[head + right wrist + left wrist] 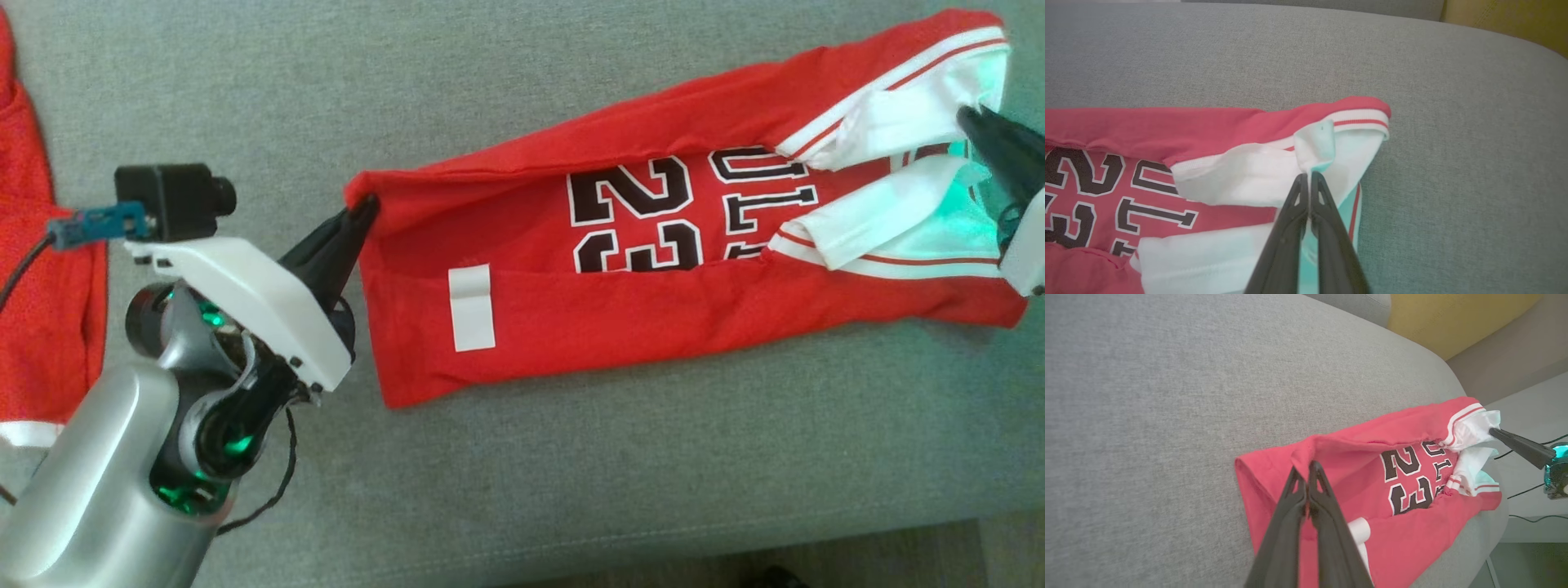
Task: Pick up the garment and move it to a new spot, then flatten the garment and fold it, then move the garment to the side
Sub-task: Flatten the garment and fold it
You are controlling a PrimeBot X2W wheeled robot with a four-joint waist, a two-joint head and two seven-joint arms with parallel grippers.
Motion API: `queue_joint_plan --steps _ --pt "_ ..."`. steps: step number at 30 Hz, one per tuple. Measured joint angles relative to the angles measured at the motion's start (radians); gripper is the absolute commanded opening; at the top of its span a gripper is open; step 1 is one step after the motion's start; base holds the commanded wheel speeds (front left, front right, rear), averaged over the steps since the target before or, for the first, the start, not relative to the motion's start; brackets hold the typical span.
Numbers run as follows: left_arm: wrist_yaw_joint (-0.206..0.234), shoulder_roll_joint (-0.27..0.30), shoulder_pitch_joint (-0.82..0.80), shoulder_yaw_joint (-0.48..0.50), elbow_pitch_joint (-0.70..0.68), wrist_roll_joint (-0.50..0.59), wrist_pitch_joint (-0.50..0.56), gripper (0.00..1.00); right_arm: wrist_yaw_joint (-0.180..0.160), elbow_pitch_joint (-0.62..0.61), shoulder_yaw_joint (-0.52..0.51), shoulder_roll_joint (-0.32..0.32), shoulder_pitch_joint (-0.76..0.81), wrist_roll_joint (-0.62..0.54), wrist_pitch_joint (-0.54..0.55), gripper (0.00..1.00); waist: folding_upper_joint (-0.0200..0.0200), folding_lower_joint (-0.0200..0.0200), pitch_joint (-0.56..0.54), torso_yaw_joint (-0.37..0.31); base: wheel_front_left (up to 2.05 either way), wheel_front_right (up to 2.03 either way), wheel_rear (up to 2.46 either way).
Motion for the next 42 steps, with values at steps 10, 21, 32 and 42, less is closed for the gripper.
queue_joint_plan --steps 10,21,32,42 --pt "-0.002 0.034 0.038 -0.053 0.011 0.046 0.0 1.0 0.0 -0.007 -0.037 0.017 0.06 -0.018 0.082 1.0 0.0 0.0 -0.009 0.001 0.0 0.0 0.0" --pt "0.08 -0.007 0.128 -0.031 0.059 0.218 -0.311 1.0 0.0 -0.029 -0.239 0.091 0.099 -0.025 0.131 1.0 0.0 0.0 -0.041 0.005 0.0 0.0 0.0" --pt "0.097 -0.172 0.13 -0.078 0.179 0.38 -0.652 1.0 0.0 0.121 -0.386 0.321 0.005 -0.241 0.149 1.0 0.0 0.0 -0.001 0.044 0.0 0.0 0.0" --pt "0.034 -0.249 0.203 -0.095 0.257 0.459 -0.663 1.0 0.0 0.185 -0.345 0.309 0.003 -0.251 0.205 1.0 0.0 0.0 -0.016 0.075 0.0 0.0 0.0"
